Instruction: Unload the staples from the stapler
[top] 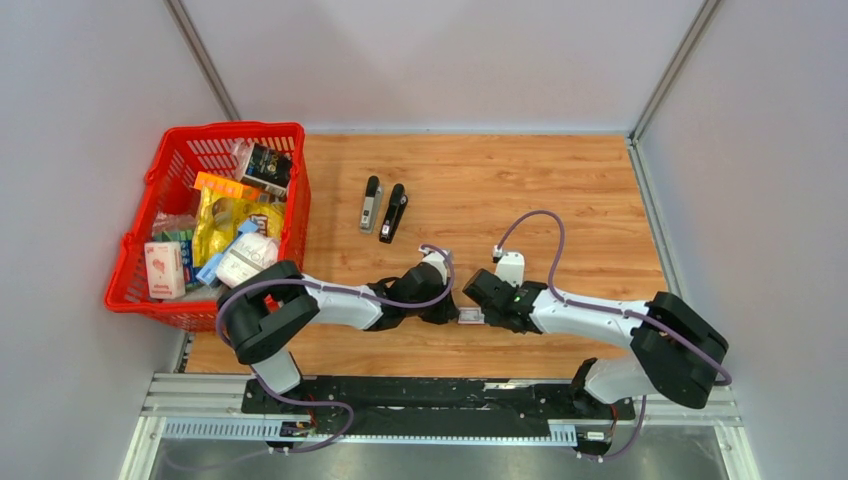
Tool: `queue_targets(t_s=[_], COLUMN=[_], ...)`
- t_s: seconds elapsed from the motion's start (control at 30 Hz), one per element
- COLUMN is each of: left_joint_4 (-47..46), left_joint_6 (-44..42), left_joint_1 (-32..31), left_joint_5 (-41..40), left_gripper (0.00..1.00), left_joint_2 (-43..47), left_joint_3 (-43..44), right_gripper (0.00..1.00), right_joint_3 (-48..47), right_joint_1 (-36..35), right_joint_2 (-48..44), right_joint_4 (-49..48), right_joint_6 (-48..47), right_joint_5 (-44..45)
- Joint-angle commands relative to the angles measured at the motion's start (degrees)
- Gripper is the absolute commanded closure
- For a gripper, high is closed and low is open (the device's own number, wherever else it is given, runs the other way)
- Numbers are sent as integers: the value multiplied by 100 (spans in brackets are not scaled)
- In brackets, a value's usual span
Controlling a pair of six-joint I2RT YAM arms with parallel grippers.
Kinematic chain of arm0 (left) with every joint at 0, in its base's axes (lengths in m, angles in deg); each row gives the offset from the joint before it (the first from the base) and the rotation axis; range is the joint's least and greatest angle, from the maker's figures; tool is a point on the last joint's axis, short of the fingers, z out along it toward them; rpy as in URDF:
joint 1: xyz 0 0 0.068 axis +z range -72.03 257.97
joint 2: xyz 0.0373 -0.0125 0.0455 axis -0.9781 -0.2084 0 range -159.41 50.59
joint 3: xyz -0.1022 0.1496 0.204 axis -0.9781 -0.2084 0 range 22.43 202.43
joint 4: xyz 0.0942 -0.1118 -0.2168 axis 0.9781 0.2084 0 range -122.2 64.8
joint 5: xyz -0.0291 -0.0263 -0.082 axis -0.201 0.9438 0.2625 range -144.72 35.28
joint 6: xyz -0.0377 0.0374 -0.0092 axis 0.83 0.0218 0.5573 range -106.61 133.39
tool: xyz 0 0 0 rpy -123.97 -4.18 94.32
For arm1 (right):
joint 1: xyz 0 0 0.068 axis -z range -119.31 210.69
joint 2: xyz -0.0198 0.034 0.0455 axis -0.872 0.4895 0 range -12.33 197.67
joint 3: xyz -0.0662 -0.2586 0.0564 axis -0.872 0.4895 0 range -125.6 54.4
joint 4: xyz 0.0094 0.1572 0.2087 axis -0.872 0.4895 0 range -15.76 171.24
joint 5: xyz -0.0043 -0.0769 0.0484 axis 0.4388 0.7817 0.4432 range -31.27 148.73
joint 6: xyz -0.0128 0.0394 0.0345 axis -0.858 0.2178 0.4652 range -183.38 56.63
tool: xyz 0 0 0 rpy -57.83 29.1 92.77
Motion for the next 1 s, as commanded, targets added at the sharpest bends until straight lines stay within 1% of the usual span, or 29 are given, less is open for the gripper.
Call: queue_targets(t_s=[0.0,0.17,0.27,0.57,0.7,0.83,0.97], left_joint_4=[1017,1017,1025,1113,1166,1166,1087], left_joint_6=[-229,-220,-211,-229,-264,-238,-194], left_joint_1=[-104,-104,-104,-104,-104,-104,-104], left_joint_5=[19,36,45,63,2,-7,19], left_gripper=[100,100,100,100,100,100,100], left_joint_2=[-439,-430,-421,-316,-281,-254,-245], left_joint_3=[-205,-196,-196,-170,-187,-214,-275], right_gripper=[100,100,100,100,93,84,83], right_joint_3=[111,146,182,-12,-56,-109,-100], right_joint_1=[-3,-30,-82,-267,-258,-258,-250], right_joint_2=[-138,-129,-129,56,-146,-558,-945], right_joint_4=[-499,-621,-885,-1132,-702,-70,300], right_joint_6=[-268,-295,-303,-312,-321,-269,-163], right_joint_5=[-369,-553,-781,-1090,-695,-299,-27])
